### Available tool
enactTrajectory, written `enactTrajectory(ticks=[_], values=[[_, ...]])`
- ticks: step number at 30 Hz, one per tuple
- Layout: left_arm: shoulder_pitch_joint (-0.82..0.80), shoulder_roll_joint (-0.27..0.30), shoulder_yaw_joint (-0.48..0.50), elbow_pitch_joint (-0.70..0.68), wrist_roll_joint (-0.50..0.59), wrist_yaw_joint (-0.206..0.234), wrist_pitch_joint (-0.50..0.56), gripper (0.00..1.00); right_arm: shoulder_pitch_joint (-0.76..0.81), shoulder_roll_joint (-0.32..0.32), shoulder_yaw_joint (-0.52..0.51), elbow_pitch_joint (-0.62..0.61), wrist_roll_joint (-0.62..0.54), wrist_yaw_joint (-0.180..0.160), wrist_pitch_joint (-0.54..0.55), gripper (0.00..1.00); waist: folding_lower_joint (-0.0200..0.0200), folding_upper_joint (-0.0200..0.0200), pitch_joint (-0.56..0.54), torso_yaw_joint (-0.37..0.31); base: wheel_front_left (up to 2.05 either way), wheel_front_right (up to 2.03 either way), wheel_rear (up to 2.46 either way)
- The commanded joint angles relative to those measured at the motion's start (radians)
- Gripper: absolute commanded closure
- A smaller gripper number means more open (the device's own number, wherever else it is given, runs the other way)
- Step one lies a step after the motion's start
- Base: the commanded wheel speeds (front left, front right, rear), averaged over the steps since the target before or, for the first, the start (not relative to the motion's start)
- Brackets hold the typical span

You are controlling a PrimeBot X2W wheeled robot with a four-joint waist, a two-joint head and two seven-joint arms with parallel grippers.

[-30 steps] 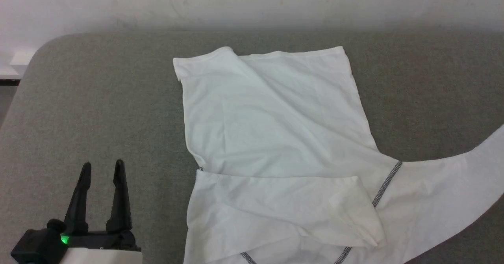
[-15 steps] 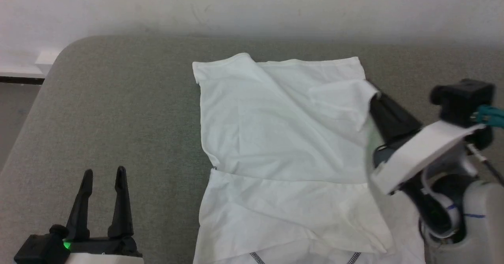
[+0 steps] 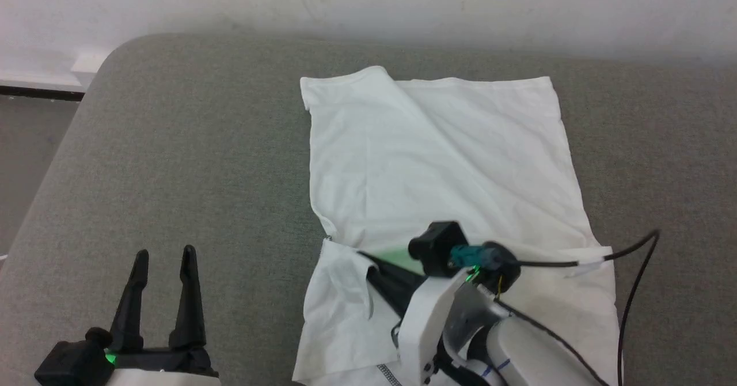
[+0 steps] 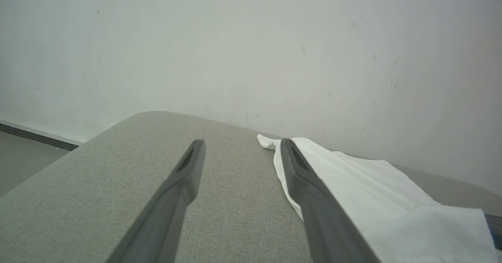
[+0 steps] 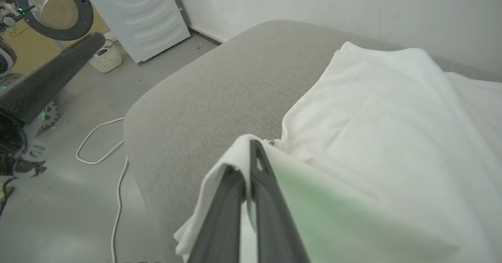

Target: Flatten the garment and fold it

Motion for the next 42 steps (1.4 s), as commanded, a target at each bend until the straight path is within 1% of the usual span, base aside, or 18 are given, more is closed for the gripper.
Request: enactTrajectory(ticks=[1,4,7,8,9,10,11,14,19,22,25,26,29,33,39,42], values=[[-0.008,-0.004,-0.003,0.006,-0.009,0.007,-0.003,0.00,-0.016,0.003,0.029,0.039,0.001,-0.001,-0.024,1.00,-0.0001,-0.0001,0.007,0.009,0.00,0.00,0.00],[-0.015,-0.007,-0.009,0.015,-0.009,0.007,-0.004,0.00,-0.035,0.004,0.103,0.158,-0.006,-0.001,-0.061,1.00,-0.0001,-0.0001,0.010,0.020,0.00,0.00,0.00],[-0.024,-0.011,-0.018,0.024,-0.008,0.006,-0.004,0.00,-0.054,0.004,0.154,0.266,0.011,-0.001,-0.090,1.00,-0.0001,-0.0001,0.010,0.032,0.00,0.00,0.00],[-0.026,-0.011,-0.020,0.027,-0.008,0.006,-0.004,0.00,-0.062,0.004,0.166,0.292,0.019,-0.001,-0.104,0.82,-0.0001,-0.0001,0.010,0.035,0.00,0.00,0.00],[-0.029,-0.012,-0.023,0.029,-0.007,0.006,-0.005,0.00,-0.068,0.004,0.170,0.318,0.030,-0.001,-0.119,0.57,-0.0001,-0.0001,0.010,0.037,0.00,0.00,0.00],[-0.031,-0.013,-0.025,0.032,-0.007,0.005,-0.005,0.00,-0.077,0.004,0.175,0.343,0.038,-0.001,-0.129,0.07,-0.0001,-0.0001,0.010,0.038,0.00,0.00,0.00],[-0.033,-0.013,-0.026,0.034,-0.007,0.005,-0.005,0.00,-0.086,0.004,0.182,0.362,0.045,-0.001,-0.140,0.00,-0.0001,-0.0001,0.011,0.039,0.00,0.00,0.00],[-0.038,-0.014,-0.029,0.039,-0.006,0.004,-0.005,0.00,-0.113,0.004,0.187,0.386,0.083,-0.001,-0.175,0.00,-0.0001,-0.0001,0.010,0.038,0.00,0.00,0.00],[-0.041,-0.013,-0.031,0.038,-0.003,0.004,-0.005,0.00,-0.154,0.004,0.180,0.360,0.174,-0.001,-0.190,0.00,-0.0001,-0.0001,0.012,0.011,0.00,0.00,0.00],[-0.040,-0.013,-0.033,0.030,0.001,0.003,-0.006,0.00,-0.168,0.004,0.141,0.324,0.200,-0.001,-0.183,0.00,-0.0001,-0.0001,0.012,-0.011,0.00,0.00,0.00],[-0.042,-0.012,-0.030,0.023,0.002,0.003,-0.006,0.00,-0.163,0.004,0.061,0.283,0.174,-0.001,-0.179,0.00,-0.0001,-0.0001,0.013,-0.034,0.00,0.00,0.00],[-0.042,-0.012,-0.030,0.023,0.002,0.003,-0.006,0.00,-0.163,0.004,0.061,0.283,0.174,-0.001,-0.179,0.00,-0.0001,-0.0001,0.013,-0.034,0.00,0.00,0.00],[-0.043,-0.010,-0.031,0.016,0.003,0.001,-0.006,0.00,-0.130,0.004,-0.055,0.214,0.123,-0.001,-0.177,0.00,-0.0001,-0.0001,0.014,-0.050,0.00,0.00,0.00],[-0.043,-0.007,-0.029,0.003,0.004,0.000,-0.006,0.00,-0.037,0.004,-0.250,0.063,0.031,-0.001,-0.187,0.00,-0.0001,-0.0001,0.017,-0.065,0.00,0.00,0.00],[-0.041,-0.006,-0.022,-0.028,0.012,-0.005,-0.006,0.00,0.161,0.004,-0.541,-0.208,-0.136,-0.001,-0.277,0.00,-0.0001,-0.0001,0.031,-0.080,0.00,0.00,0.00],[-0.036,-0.008,-0.015,-0.048,0.032,-0.008,-0.006,0.00,0.258,0.004,-0.642,-0.269,-0.175,-0.001,-0.334,0.00,-0.0001,-0.0001,0.034,-0.091,0.00,0.00,0.00]])
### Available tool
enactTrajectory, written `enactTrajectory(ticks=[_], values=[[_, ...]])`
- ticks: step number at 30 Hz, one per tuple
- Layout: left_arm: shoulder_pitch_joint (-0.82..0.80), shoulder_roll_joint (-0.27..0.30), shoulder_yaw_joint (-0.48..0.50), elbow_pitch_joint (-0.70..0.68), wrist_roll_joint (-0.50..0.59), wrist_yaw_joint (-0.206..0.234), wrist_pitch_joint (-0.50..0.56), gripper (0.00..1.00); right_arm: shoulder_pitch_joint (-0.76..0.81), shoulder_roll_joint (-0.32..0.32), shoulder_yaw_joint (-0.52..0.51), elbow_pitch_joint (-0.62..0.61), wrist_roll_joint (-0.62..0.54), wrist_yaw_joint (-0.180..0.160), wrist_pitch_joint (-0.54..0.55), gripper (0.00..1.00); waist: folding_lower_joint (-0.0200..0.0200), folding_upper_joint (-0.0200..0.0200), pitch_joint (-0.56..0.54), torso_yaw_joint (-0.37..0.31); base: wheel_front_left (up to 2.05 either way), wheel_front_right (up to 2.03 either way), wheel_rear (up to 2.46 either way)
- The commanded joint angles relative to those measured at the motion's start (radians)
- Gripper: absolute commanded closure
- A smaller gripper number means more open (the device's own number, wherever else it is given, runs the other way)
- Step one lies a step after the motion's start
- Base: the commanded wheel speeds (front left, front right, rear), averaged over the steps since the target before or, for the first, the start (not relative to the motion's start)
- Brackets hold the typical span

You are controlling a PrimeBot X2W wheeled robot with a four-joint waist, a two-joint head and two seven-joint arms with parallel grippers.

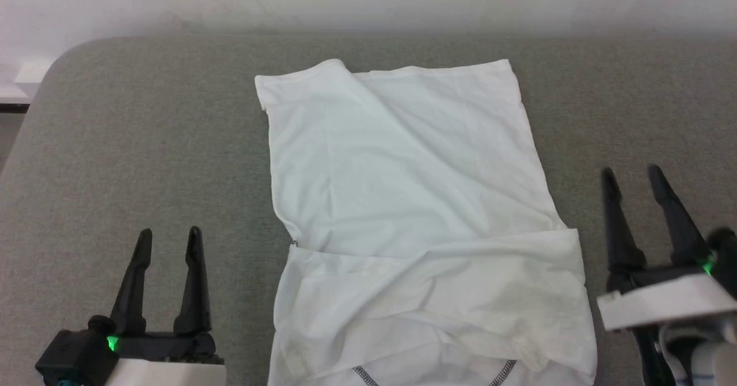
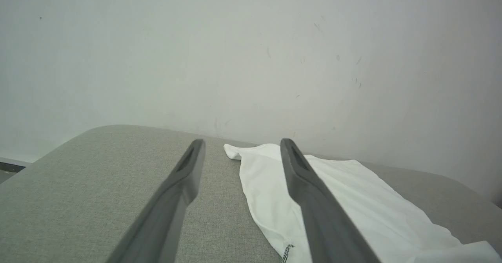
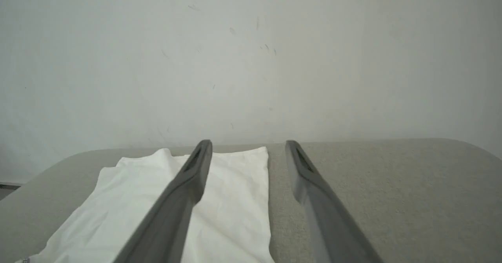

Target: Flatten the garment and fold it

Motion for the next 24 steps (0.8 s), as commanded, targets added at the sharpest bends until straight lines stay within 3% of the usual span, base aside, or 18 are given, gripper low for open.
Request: enactTrajectory(ticks=[1,8,15,19,24], values=[[-0.005,0.001,0.005,-0.008,0.013,-0.006,-0.005,0.00,0.024,0.002,-0.010,-0.006,-0.010,-0.001,-0.016,0.00,0.0000,0.0000,0.002,-0.007,0.00,0.00,0.00],[0.020,-0.018,0.008,-0.025,0.063,-0.012,-0.005,0.00,0.120,0.002,-0.056,0.038,-0.021,-0.001,-0.130,0.00,0.0000,0.0000,-0.006,-0.026,0.00,0.00,0.00],[0.005,-0.021,0.005,-0.001,0.077,-0.015,-0.005,0.00,0.113,0.002,-0.045,0.054,-0.003,-0.001,-0.157,0.00,0.0000,0.0000,-0.013,-0.032,0.00,0.00,0.00],[-0.069,0.031,-0.006,0.016,0.060,-0.016,-0.005,0.00,0.097,0.002,-0.050,0.028,-0.006,-0.001,-0.155,0.00,0.0000,0.0000,0.018,-0.028,0.00,0.00,0.00],[-0.247,0.170,-0.058,0.019,0.005,-0.017,0.089,0.00,0.064,0.002,-0.047,-0.028,-0.008,-0.001,-0.142,0.00,0.0000,0.0000,0.102,-0.026,0.00,0.00,0.00]])
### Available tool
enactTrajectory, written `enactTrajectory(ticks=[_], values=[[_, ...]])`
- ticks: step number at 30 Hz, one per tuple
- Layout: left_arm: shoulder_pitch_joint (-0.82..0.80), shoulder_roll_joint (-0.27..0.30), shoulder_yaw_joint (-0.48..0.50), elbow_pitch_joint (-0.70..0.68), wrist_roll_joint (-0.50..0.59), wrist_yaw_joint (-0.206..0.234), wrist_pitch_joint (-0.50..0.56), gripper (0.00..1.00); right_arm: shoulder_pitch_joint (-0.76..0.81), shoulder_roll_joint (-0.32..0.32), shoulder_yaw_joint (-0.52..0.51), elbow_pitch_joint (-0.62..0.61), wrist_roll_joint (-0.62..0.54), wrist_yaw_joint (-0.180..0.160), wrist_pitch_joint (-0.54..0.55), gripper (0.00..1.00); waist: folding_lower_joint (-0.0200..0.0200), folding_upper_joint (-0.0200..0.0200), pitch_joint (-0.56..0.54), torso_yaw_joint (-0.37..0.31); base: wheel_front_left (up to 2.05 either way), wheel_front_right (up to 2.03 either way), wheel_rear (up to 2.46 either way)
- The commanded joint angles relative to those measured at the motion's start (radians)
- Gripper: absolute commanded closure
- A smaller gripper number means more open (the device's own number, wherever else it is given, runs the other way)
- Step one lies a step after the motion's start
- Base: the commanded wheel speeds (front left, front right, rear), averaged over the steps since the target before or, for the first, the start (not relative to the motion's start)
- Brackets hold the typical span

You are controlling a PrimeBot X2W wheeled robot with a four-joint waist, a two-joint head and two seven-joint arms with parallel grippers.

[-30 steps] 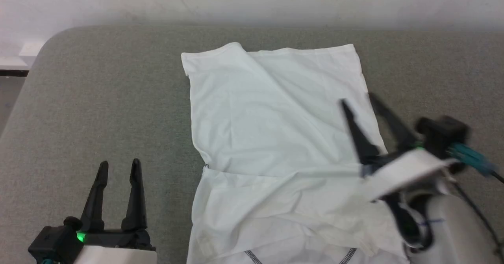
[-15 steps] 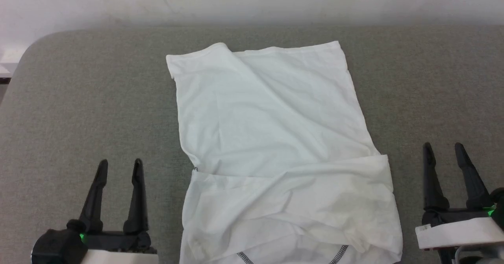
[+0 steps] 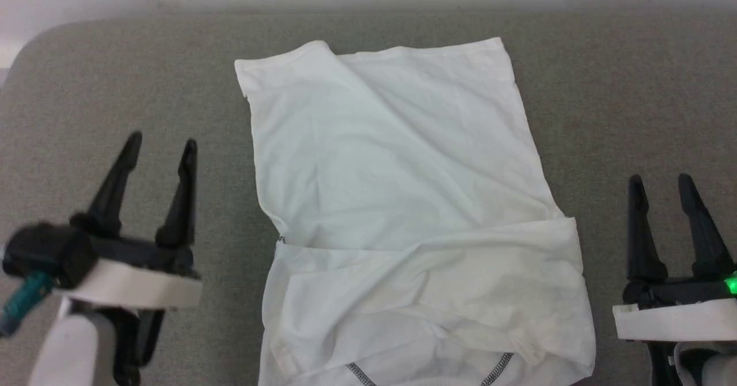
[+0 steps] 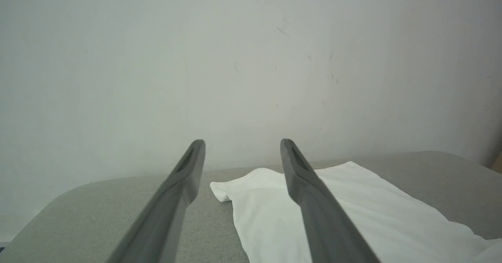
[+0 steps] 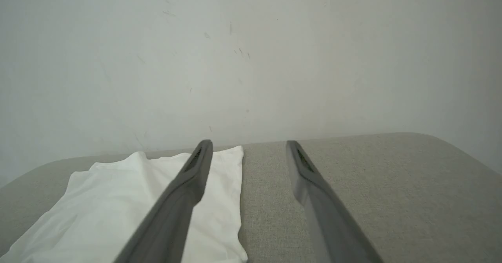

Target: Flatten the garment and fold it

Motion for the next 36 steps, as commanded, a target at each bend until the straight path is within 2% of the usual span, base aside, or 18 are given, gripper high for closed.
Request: enactTrajectory(ticks=[1,8,15,25,29,36], values=[[-0.061,0.030,-0.009,-0.001,-0.021,-0.007,0.026,0.00,-0.022,0.002,0.002,-0.016,-0.003,-0.001,0.002,0.00,-0.0001,0.0000,0.067,0.003,0.00,0.00,0.00],[-0.410,0.214,-0.057,0.047,-0.146,-0.007,0.220,0.00,-0.102,0.002,0.026,-0.092,-0.037,-0.001,0.018,0.00,-0.0001,0.0000,0.226,-0.011,0.00,0.00,0.00],[-0.667,0.330,-0.134,0.185,-0.236,-0.007,0.369,0.00,-0.162,0.002,0.041,-0.111,-0.045,-0.001,0.027,0.00,-0.0001,0.0000,0.349,-0.044,0.00,0.00,0.00],[-0.850,0.390,-0.272,0.346,-0.370,-0.007,0.569,0.00,-0.200,0.002,0.051,-0.093,-0.034,-0.001,0.021,0.00,-0.0001,0.0000,0.452,-0.074,0.00,0.00,0.00],[-0.881,0.415,-0.321,0.396,-0.388,-0.007,0.637,0.00,-0.210,0.002,0.050,-0.090,-0.033,-0.001,0.021,0.00,-0.0001,0.0000,0.473,-0.082,0.00,0.00,0.00],[-0.896,0.418,-0.343,0.457,-0.436,-0.006,0.731,0.00,-0.219,0.002,0.051,-0.081,-0.025,-0.001,0.018,0.00,-0.0001,0.0000,0.492,-0.095,0.00,0.00,0.00]])
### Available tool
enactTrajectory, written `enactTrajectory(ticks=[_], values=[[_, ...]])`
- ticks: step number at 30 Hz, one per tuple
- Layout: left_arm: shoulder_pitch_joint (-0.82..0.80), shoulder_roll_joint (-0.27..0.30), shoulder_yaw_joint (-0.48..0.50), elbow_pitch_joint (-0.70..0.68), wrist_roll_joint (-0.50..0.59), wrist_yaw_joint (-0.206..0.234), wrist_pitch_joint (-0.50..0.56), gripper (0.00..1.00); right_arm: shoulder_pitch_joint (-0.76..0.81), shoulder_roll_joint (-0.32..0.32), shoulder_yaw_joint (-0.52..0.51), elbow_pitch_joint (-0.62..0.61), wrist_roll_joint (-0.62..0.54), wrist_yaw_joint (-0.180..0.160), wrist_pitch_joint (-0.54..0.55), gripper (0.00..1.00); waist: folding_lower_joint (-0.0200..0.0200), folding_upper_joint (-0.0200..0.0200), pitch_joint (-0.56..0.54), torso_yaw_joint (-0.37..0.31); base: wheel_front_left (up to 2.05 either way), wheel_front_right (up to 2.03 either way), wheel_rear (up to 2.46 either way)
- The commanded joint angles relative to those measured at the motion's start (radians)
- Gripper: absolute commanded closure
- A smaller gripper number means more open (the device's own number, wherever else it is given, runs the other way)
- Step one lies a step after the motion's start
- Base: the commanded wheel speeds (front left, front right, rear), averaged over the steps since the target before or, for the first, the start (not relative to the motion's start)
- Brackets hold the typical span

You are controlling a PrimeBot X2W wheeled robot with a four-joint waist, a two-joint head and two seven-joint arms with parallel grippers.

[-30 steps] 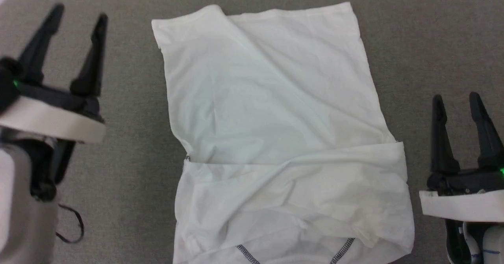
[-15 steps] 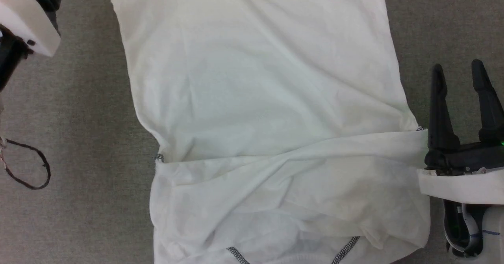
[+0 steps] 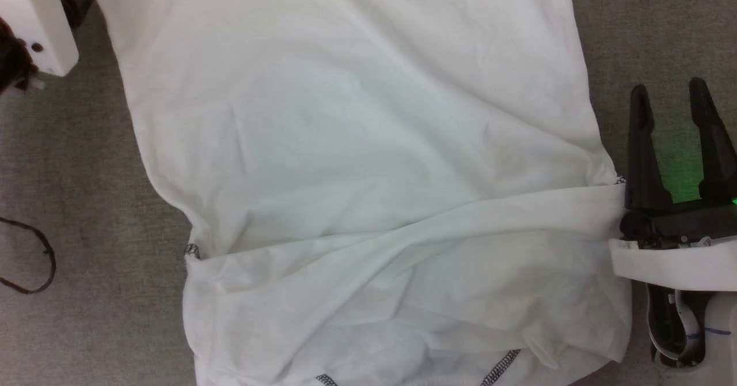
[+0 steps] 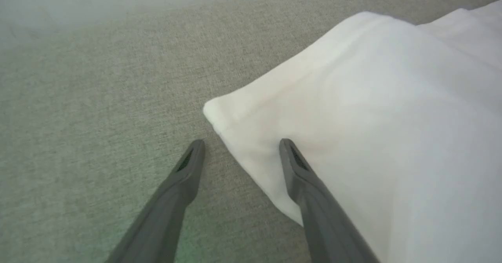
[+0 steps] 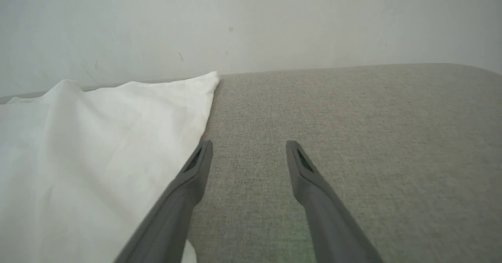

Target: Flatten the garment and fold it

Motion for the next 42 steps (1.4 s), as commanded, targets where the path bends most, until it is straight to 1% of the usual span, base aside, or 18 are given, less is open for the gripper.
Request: enactTrajectory(ticks=[1,3,4,5,7,10,14,18,20,23,26,28,30,32,35,38,42], values=[[-0.013,0.002,-0.008,0.014,-0.004,-0.005,0.013,0.00,-0.021,0.002,0.001,0.003,0.009,-0.001,-0.008,0.00,0.0000,0.0000,0.008,-0.009,0.00,0.00,0.00],[-0.011,0.002,-0.011,0.018,-0.005,-0.005,0.016,0.00,-0.021,0.002,0.000,0.005,0.011,-0.001,-0.009,0.00,0.0000,0.0000,0.010,-0.011,0.00,0.00,0.00],[-0.010,0.002,-0.014,0.021,-0.006,-0.005,0.015,0.38,-0.022,0.002,-0.001,0.006,0.012,-0.001,-0.010,0.00,0.0000,0.0000,0.011,-0.013,0.00,0.00,0.00],[-0.010,0.001,-0.015,0.023,-0.007,-0.005,0.011,1.00,-0.022,0.002,-0.001,0.008,0.013,-0.001,-0.010,0.00,0.0000,0.0000,0.012,-0.014,0.00,0.00,0.00],[-0.005,-0.002,-0.020,0.024,-0.017,-0.006,0.003,1.00,-0.019,0.002,-0.001,0.007,0.014,-0.001,-0.012,0.00,0.0000,0.0000,0.010,-0.015,0.00,0.00,0.00],[-0.002,-0.007,-0.024,0.021,-0.022,-0.006,-0.035,1.00,-0.022,0.002,-0.003,0.006,0.004,-0.001,-0.004,0.00,0.0000,0.0000,-0.005,-0.011,0.00,0.00,0.00],[0.012,-0.018,-0.037,0.018,-0.022,-0.006,-0.106,1.00,-0.064,0.002,0.009,-0.041,-0.015,-0.001,0.044,0.00,0.0000,0.0000,-0.044,0.001,0.00,0.00,0.00],[0.028,-0.035,-0.059,0.017,-0.029,-0.006,-0.155,1.00,-0.184,0.002,0.011,-0.133,-0.056,-0.001,0.159,0.00,0.0000,0.0000,-0.081,0.022,0.00,0.00,0.00],[0.031,-0.047,-0.068,0.018,-0.035,-0.006,-0.168,1.00,-0.273,-0.001,0.018,-0.173,-0.077,-0.001,0.241,0.00,0.0000,0.0000,-0.092,0.034,0.00,0.00,0.00],[0.026,-0.063,-0.083,0.022,-0.041,-0.006,-0.181,1.00,-0.422,-0.017,0.007,-0.182,-0.063,-0.001,0.380,0.00,0.0000,0.0000,-0.096,0.052,0.00,0.00,0.00],[0.015,-0.078,-0.099,0.023,-0.044,-0.006,-0.190,1.00,-0.575,-0.043,-0.006,-0.119,-0.042,-0.001,0.530,0.00,0.0000,0.0000,-0.088,0.071,0.00,0.00,0.00],[0.005,-0.088,-0.108,0.025,-0.047,-0.006,-0.196,1.00,-0.661,-0.051,-0.012,-0.045,-0.037,-0.001,0.634,0.00,0.0000,0.0000,-0.079,0.083,0.00,0.00,0.00],[-0.005,-0.097,-0.118,0.026,-0.049,-0.006,-0.203,1.00,-0.738,-0.039,-0.038,0.027,-0.023,-0.001,0.708,0.00,0.0000,0.0000,-0.069,0.096,0.00,0.00,0.00],[-0.016,-0.107,-0.127,0.028,-0.052,-0.006,-0.211,1.00,-0.791,-0.031,-0.055,0.101,-0.038,-0.001,0.773,0.00,0.0000,0.0000,-0.056,0.110,0.00,0.00,0.00],[-0.032,-0.121,-0.143,0.032,-0.055,-0.006,-0.223,1.00,-0.839,-0.019,-0.095,0.205,-0.080,-0.001,0.829,0.00,0.0000,0.0000,-0.038,0.131,0.00,0.00,0.00],[-0.045,-0.130,-0.162,0.038,-0.060,-0.006,-0.231,1.00,-0.849,-0.009,-0.132,0.298,-0.128,-0.001,0.891,0.00,0.0000,0.0000,-0.021,0.151,0.00,0.00,0.00],[-0.063,-0.134,-0.183,0.047,-0.066,-0.006,-0.243,1.00,-0.844,-0.003,-0.144,0.366,-0.171,-0.001,0.947,0.00,0.0000,0.0000,0.003,0.173,0.00,0.00,0.00]])
